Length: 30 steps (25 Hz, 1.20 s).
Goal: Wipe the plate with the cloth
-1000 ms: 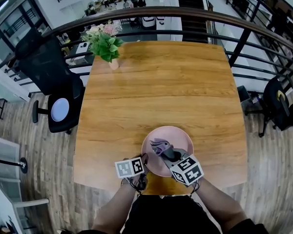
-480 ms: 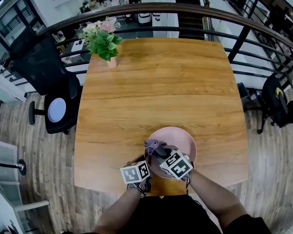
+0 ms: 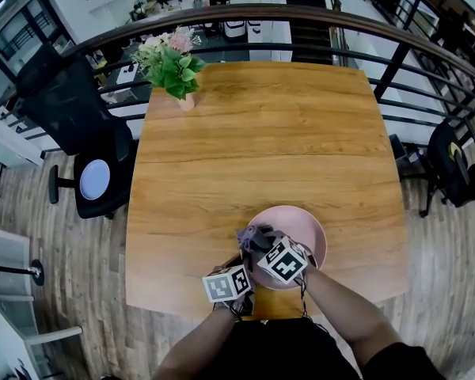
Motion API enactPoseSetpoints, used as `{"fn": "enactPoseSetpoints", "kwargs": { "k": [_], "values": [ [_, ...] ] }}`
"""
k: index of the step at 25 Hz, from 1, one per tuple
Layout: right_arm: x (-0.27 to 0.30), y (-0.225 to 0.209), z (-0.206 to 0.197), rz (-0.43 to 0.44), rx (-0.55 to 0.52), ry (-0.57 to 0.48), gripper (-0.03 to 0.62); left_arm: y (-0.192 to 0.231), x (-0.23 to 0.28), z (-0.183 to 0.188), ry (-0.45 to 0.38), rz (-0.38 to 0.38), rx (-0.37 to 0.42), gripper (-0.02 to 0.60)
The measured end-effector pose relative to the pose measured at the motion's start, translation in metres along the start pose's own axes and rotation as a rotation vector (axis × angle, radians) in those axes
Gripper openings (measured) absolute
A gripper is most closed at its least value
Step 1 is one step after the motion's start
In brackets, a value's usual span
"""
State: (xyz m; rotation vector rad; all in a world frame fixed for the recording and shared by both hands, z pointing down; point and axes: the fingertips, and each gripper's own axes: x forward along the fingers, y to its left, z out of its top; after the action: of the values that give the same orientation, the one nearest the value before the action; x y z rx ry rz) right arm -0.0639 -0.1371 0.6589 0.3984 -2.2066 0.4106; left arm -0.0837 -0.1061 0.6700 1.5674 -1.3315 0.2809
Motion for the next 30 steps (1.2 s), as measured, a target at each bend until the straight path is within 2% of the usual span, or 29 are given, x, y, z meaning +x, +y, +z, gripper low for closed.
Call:
{"fn": "enactPoseSetpoints", "kwargs": {
  "k": [7, 10, 18, 30],
  "values": [
    [0.007, -0.013, 0.004, 0.000, 0.009, 0.009, 0.072, 0.001, 0.001, 0.000, 0.003, -0.012, -0.007, 0.041],
    [0.007, -0.021, 0.007, -0.007, 0.024, 0.005, 0.072, 0.004, -0.002, 0.002, 0.004, 0.006, -0.010, 0.040],
    [-0.001, -0.066, -0.001, -0.101, 0.079, 0.031, 0.072, 0.002, 0.000, 0.002, -0.006, -0.015, -0.017, 0.037],
    [-0.045, -0.122, -0.044, -0.241, 0.180, 0.145, 0.071, 0.004, 0.001, 0.005, -0.015, -0.010, -0.012, 0.035]
  ]
}}
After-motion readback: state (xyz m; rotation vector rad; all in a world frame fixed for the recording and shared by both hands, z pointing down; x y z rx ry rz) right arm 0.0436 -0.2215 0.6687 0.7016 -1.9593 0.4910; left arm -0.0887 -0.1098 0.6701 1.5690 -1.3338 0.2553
